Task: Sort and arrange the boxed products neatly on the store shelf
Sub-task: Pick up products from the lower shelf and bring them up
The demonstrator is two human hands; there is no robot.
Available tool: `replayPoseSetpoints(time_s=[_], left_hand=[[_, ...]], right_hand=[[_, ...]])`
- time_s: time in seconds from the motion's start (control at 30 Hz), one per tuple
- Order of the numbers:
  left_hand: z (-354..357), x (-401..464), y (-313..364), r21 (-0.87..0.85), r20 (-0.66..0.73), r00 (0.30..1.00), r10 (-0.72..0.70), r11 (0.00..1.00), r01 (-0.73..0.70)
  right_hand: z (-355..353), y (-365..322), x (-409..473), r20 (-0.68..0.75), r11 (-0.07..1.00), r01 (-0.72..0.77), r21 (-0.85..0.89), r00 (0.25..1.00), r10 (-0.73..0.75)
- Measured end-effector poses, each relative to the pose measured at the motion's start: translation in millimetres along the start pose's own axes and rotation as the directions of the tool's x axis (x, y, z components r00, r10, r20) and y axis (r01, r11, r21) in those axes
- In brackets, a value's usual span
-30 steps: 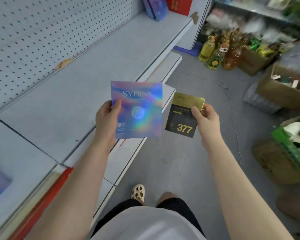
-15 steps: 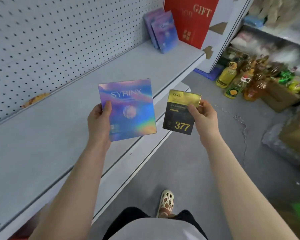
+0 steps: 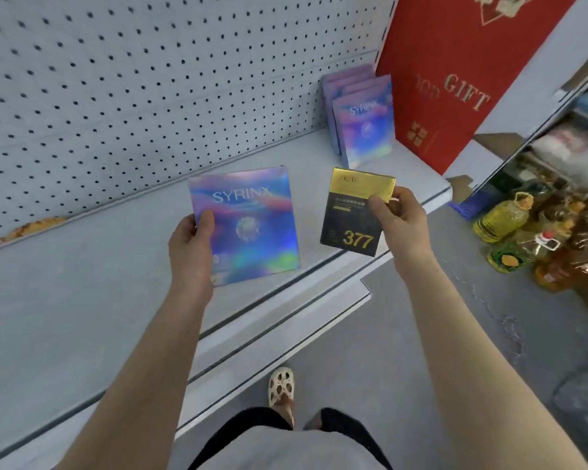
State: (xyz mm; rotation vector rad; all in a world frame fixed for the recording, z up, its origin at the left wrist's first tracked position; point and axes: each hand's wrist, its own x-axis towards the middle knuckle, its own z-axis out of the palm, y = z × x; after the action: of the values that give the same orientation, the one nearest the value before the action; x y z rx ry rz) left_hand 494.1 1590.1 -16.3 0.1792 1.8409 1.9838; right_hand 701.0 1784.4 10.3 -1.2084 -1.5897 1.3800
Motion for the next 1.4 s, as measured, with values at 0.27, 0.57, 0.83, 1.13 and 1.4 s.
replayPoseSetpoints(time_s=[0.27, 0.57, 0.83, 1.13, 1.4], left_hand=[[29.2, 43.1, 10.2, -0.018, -0.187, 0.982, -0.002, 1.000, -0.002], [62.7, 41.6, -2.8, -0.053, -0.549, 0.836, 0.005, 0.998, -0.041], [58.5, 24.4, -9.2, -0.067, -0.686, 0.728, -0.019, 0.997, -0.037], [50.7, 38.1, -6.9, -0.115, -0.641, 0.764, -0.070, 0.993, -0.004], [67.6, 54.2, -2.6, -0.094, -0.448, 0.894, -0.033, 0.996, -0.011]], right_hand=[[46.3, -17.2, 127.3, 0.273, 0.999, 0.021, 0.025, 0.962, -0.027], [165.6, -16.1, 237.4, 0.688, 0.989, 0.122, -0.083, 0.725, -0.032], [251.4, -8.4, 230.1, 0.774, 0.986, 0.147, -0.080, 0.632, -0.031], [259.2, -5.9, 213.1, 0.630, 0.987, 0.134, -0.092, 0.775, -0.046], [199.4, -44.9, 198.8, 0.626, 0.874, 0.487, -0.006, 0.683, -0.376]])
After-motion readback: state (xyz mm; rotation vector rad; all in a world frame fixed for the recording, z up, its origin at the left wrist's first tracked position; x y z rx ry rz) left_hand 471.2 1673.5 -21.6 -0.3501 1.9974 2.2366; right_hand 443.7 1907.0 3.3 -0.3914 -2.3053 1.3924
